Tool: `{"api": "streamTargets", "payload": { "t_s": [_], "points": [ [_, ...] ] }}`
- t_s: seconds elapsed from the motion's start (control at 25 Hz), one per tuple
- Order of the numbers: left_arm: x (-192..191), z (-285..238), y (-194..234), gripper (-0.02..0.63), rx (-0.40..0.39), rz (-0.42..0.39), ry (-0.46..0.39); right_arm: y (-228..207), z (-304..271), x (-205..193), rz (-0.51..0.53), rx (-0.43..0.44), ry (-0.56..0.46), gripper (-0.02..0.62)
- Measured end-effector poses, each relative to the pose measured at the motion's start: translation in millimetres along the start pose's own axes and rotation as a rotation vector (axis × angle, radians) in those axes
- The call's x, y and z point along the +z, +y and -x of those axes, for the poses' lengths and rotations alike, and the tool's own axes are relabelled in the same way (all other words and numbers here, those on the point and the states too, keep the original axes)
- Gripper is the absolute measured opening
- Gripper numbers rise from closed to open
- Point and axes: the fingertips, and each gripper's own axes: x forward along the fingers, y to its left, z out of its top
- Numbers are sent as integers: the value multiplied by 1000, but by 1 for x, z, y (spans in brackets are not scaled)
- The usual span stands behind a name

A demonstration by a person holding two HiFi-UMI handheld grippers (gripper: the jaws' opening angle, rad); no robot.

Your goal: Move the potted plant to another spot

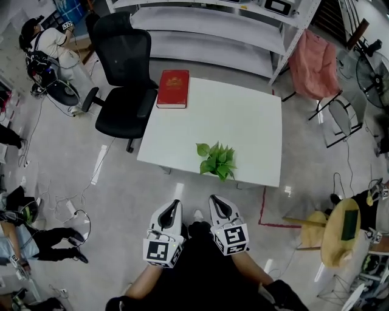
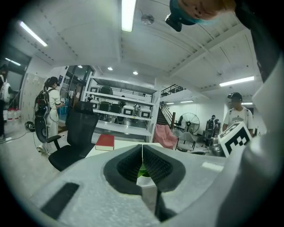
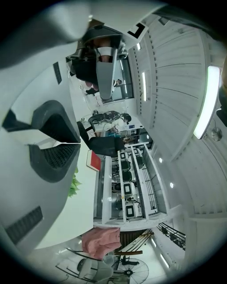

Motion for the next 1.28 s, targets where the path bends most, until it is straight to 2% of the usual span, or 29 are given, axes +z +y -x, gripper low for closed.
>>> {"api": "streamTargets", "payload": {
  "t_s": [0.2,0.56,0.72,1.04,1.28],
  "points": [
    [3,-12,8,18,9,7,0,-12,-22,-13,19,-6,51,14],
    [5,-48,36,18,-43,16,8,-30,-76,-32,64,-56,160,14],
    [2,-64,46,19,-77,17,35,-40,-96,-55,84,-73,262,14],
    [15,-92,77,18,-143,-12,66,-63,-130,-92,224,-122,480,14],
    [17,-116,91,18,-202,-16,94,-82,-149,-114,296,-157,595,15]
  ]
}}
